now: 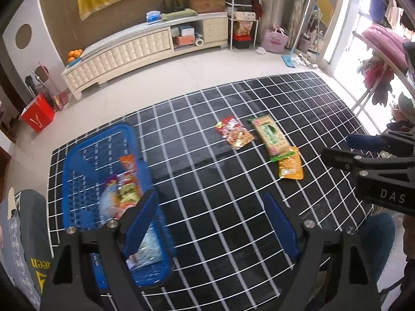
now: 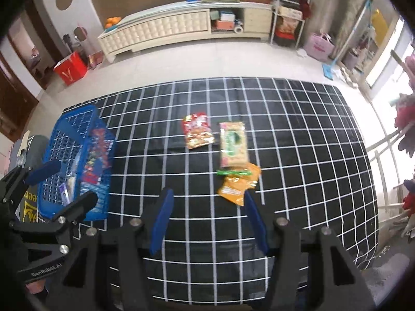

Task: Organize snacks
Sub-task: 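Reach the left tool to the red konjac bag while the right tool reaches the yellow-orange pack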

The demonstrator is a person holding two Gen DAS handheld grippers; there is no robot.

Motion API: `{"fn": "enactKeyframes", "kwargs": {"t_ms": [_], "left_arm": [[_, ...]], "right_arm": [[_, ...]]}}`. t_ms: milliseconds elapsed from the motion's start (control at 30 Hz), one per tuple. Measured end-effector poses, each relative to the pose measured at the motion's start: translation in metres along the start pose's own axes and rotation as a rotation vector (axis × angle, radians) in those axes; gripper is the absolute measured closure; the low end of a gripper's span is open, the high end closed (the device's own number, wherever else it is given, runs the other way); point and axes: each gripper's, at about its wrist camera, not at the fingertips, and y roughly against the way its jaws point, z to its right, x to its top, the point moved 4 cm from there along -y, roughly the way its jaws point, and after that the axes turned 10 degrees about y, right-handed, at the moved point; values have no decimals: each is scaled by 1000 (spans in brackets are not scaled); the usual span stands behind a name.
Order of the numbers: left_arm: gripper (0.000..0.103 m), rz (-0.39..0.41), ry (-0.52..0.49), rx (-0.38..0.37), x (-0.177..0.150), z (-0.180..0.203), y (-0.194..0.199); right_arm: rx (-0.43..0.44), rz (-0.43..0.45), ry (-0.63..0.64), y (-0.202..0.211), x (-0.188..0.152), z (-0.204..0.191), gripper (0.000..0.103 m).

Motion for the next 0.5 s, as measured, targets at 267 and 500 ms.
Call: {"fn": "enactKeyframes", "kwargs": {"t_ms": [267, 500], "left_arm": [[21, -49, 16, -2, 24, 41, -41], [21, -117, 79, -3, 43, 54, -89]], "right_arm": [[14, -44, -50, -32, 2, 49, 42], [37, -81, -46, -69, 16, 73, 42]]}}
